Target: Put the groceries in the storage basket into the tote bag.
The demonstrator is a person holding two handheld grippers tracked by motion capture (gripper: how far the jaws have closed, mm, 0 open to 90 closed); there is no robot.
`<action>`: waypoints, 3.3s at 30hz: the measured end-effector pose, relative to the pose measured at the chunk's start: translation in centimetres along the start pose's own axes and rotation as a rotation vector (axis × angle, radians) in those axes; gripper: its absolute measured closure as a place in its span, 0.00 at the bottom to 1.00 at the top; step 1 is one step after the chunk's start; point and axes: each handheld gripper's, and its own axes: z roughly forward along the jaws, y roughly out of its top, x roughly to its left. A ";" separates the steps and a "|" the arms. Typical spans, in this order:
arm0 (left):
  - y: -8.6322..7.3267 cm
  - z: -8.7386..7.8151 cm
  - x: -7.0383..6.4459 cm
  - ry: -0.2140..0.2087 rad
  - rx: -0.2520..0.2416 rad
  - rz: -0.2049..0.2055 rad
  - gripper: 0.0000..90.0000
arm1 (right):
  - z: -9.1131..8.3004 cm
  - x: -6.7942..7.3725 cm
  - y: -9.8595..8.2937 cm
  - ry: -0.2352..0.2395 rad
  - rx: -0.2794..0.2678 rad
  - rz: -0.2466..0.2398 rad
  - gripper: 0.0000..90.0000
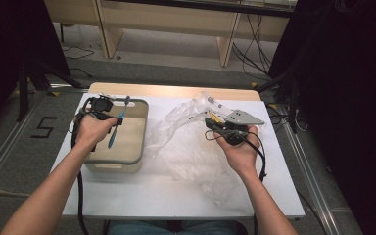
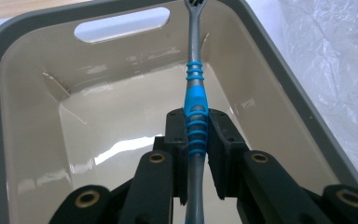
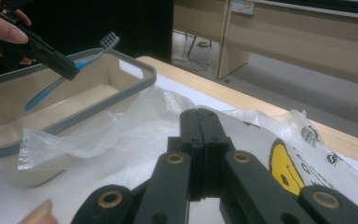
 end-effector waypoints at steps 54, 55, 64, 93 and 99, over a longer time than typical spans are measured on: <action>0.1 -3.3 -3.1 -0.059 -0.109 0.080 0.87 | 0.1 0.1 -0.1 0.001 0.006 -0.001 1.00; 0.0 -3.3 -3.2 -0.063 -0.116 0.077 0.87 | 0.1 0.1 -0.1 0.000 0.005 -0.001 1.00; 0.0 -3.6 -3.7 -0.069 -0.128 0.092 0.87 | 0.1 0.1 -0.1 0.001 0.007 -0.003 1.00; -0.9 -5.6 -7.1 -0.147 -0.183 0.167 0.87 | 0.1 0.2 -0.1 0.001 0.006 -0.003 1.00; -1.2 -6.0 -7.8 -0.169 -0.192 0.177 0.87 | 0.2 0.2 -0.1 0.001 0.007 -0.003 1.00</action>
